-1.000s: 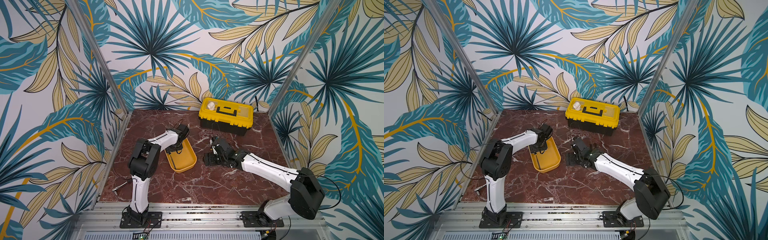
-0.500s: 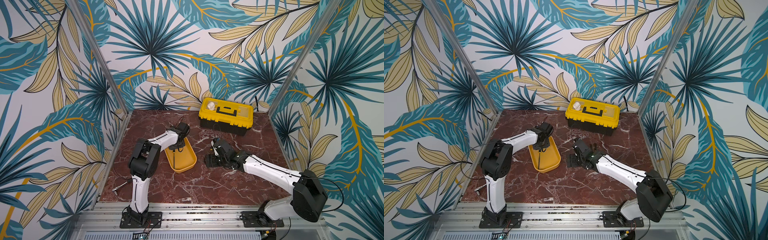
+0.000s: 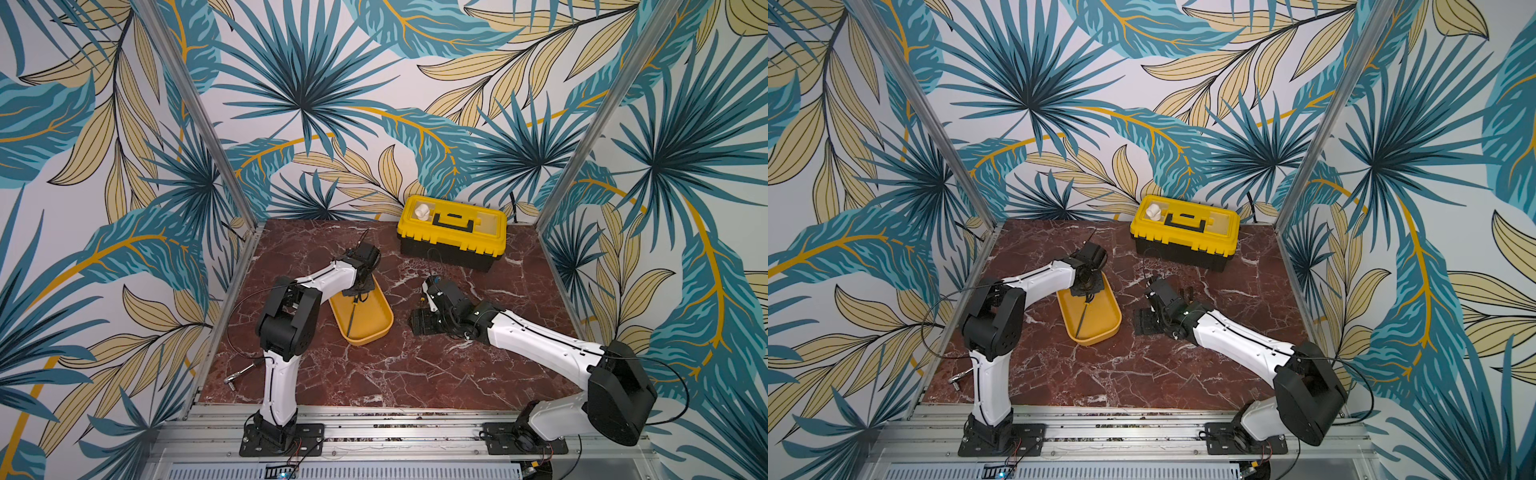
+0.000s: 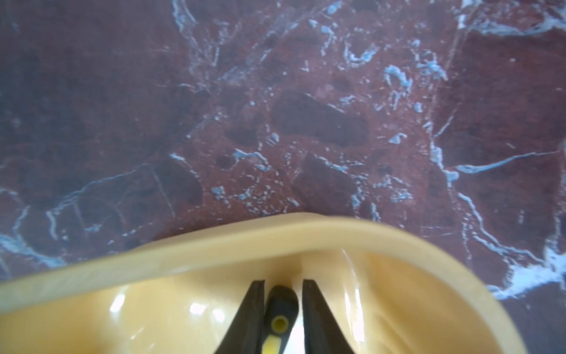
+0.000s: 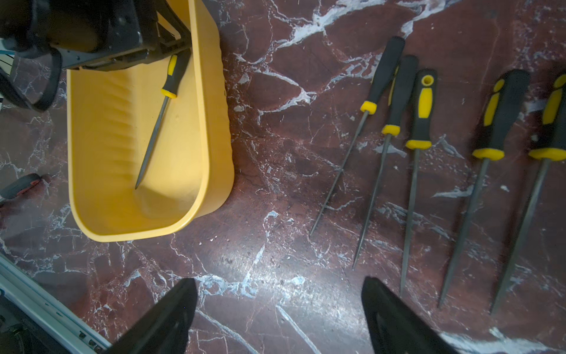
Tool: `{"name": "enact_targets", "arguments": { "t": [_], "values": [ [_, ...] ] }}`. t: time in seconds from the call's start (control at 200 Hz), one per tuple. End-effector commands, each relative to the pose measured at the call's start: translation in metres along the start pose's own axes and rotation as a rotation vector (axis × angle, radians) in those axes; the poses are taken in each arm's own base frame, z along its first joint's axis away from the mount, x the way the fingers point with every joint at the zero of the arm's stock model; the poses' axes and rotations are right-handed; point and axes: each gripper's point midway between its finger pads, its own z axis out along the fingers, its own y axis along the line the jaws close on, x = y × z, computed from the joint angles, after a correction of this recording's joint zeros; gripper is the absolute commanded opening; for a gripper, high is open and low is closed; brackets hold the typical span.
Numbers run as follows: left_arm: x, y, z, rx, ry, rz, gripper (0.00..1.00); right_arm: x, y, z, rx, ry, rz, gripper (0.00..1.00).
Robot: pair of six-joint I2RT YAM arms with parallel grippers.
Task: Take the file tool out of the storage box
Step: Pick up the file tool from the storage box.
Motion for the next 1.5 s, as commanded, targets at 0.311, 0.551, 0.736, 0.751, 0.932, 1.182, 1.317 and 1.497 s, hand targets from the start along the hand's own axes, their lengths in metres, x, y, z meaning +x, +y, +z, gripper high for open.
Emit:
{"name": "enact_targets", "arguments": {
  "t": [0.311, 0.551, 0.736, 0.751, 0.932, 1.182, 1.317, 1.497],
  "values": [
    [0.019, -0.002, 0.007, 0.039, 0.044, 0.122, 0.3, 0.004, -0.003, 0.0, 0.0, 0.007, 0.026, 0.88],
    [0.018, 0.007, 0.007, -0.007, 0.04, 0.147, 0.19, 0.005, -0.003, 0.0, 0.002, 0.009, 0.023, 0.88],
    [0.015, 0.004, 0.001, 0.01, 0.033, 0.146, 0.17, 0.005, -0.001, -0.001, -0.009, 0.017, 0.023, 0.88],
    [0.014, 0.003, 0.0, 0.015, 0.031, 0.145, 0.17, 0.005, -0.001, -0.001, -0.011, 0.017, 0.023, 0.88],
    [0.012, -0.009, -0.026, 0.122, 0.018, 0.146, 0.17, 0.0, 0.015, -0.012, -0.094, 0.003, 0.027, 0.88],
    [0.014, -0.03, -0.08, 0.334, 0.003, 0.108, 0.16, -0.007, 0.046, -0.019, -0.27, -0.007, 0.084, 0.85],
    [0.017, -0.042, -0.109, 0.463, -0.005, 0.054, 0.16, -0.018, 0.066, -0.022, -0.379, -0.034, 0.127, 0.81],
    [0.024, -0.058, -0.133, 0.605, 0.002, -0.022, 0.17, -0.023, 0.089, -0.014, -0.502, -0.016, 0.175, 0.75]
  ]
}}
